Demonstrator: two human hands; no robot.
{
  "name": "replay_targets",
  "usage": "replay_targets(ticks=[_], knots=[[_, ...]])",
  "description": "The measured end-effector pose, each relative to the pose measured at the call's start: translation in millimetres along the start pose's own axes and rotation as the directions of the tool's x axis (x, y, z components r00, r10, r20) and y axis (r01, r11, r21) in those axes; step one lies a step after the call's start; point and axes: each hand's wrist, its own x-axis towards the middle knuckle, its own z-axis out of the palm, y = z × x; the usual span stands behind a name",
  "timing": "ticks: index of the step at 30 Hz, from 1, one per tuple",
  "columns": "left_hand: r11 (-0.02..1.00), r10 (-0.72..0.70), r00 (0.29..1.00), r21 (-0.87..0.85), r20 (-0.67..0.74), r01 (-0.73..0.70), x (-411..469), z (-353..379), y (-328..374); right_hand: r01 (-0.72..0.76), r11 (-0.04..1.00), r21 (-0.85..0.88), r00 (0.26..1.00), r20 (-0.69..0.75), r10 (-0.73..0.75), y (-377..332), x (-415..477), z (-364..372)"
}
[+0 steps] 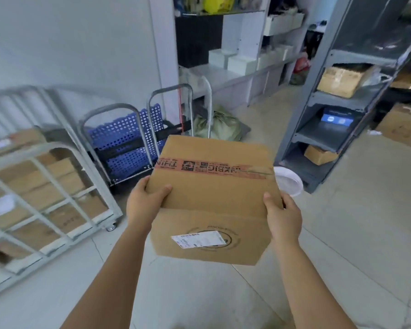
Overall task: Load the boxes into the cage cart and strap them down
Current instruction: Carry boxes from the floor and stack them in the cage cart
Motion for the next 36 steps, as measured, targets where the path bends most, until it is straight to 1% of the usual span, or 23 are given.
replay_targets(ticks=[7,13,17,21,23,25,28,32,36], knots=[[0.998,-0.014,0.978,-0.067,-0.21,0.0,70,-117,-6,0.154,0.987,0.036,0.973,0.17,-0.158,-71,-26,129],[0.997,-0.049,0.933,-0.077,-0.356,0.023,112,-199,-16,0.218,0.974,0.066,0.927,0.298,-0.228,-121,-46,222],[0.995,-0.072,0.897,-0.1,-0.436,0.031,141,-243,-19,0.264,0.961,0.085,0.896,0.346,-0.277,-155,-52,279],[0.993,-0.07,0.856,-0.121,-0.511,0.009,175,-284,-14,0.319,0.94,0.119,0.847,0.41,-0.339,-192,-50,339],[0.993,-0.063,0.821,-0.121,-0.568,-0.008,195,-305,-10,0.331,0.933,0.141,0.821,0.444,-0.359,-213,-48,375],[0.993,-0.055,0.806,-0.116,-0.59,-0.017,208,-321,-3,0.354,0.92,0.17,0.803,0.45,-0.392,-228,-48,399],[0.993,-0.061,0.762,-0.114,-0.645,-0.018,232,-350,5,0.401,0.891,0.214,0.746,0.489,-0.453,-258,-52,441],[0.993,-0.052,0.696,-0.11,-0.717,-0.04,263,-388,12,0.447,0.853,0.27,0.652,0.554,-0.517,-299,-60,496],[0.991,-0.061,0.656,-0.124,-0.753,-0.051,292,-428,8,0.468,0.83,0.303,0.601,0.58,-0.55,-327,-76,549]])
